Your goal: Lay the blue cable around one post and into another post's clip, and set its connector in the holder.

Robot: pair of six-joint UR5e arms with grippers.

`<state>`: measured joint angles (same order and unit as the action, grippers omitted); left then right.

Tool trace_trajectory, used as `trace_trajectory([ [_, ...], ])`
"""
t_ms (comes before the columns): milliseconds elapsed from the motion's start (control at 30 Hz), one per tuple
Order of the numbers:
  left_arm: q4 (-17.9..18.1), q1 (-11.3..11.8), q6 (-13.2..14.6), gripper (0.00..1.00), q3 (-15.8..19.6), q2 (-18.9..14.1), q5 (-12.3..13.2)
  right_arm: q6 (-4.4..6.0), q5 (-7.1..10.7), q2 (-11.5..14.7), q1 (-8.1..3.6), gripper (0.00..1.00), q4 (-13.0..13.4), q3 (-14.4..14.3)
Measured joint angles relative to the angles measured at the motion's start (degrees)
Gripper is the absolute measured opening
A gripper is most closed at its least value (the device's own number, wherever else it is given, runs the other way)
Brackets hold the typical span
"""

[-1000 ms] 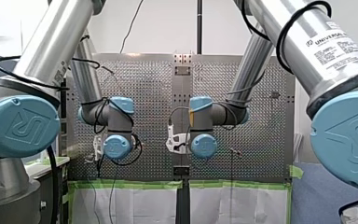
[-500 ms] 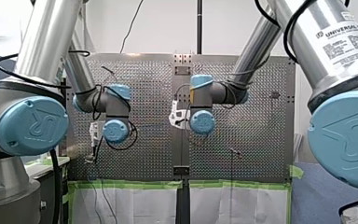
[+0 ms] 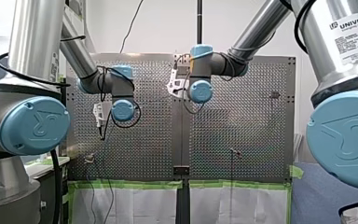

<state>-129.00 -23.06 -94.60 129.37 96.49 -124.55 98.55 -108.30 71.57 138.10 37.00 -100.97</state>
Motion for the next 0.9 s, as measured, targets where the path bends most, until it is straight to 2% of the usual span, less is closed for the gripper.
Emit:
trace_trajectory([
  [300,-4.5,1.2,-0.2,0.00,-3.8,-4.5,-2.7,-0.17,2.37,0.7,-0.01,0.00,-4.6,4.7],
  [433,-6.4,1.7,-0.2,0.00,-5.1,-6.4,-2.7,-0.45,3.52,0.7,0.00,0.00,-6.5,6.3],
  [600,-8.8,2.6,-0.7,0.00,-5.9,-8.8,-2.8,-0.74,4.02,0.7,0.00,0.00,-9.0,7.1],
  [733,-10.6,3.5,-1.7,0.00,-6.3,-10.6,-2.8,-1.39,4.82,0.7,0.00,0.00,-10.8,8.0],
  [900,-12.7,4.8,-2.1,0.00,-7.2,-12.7,-2.6,-1.82,6.24,0.6,0.00,0.00,-12.5,10.5],
])
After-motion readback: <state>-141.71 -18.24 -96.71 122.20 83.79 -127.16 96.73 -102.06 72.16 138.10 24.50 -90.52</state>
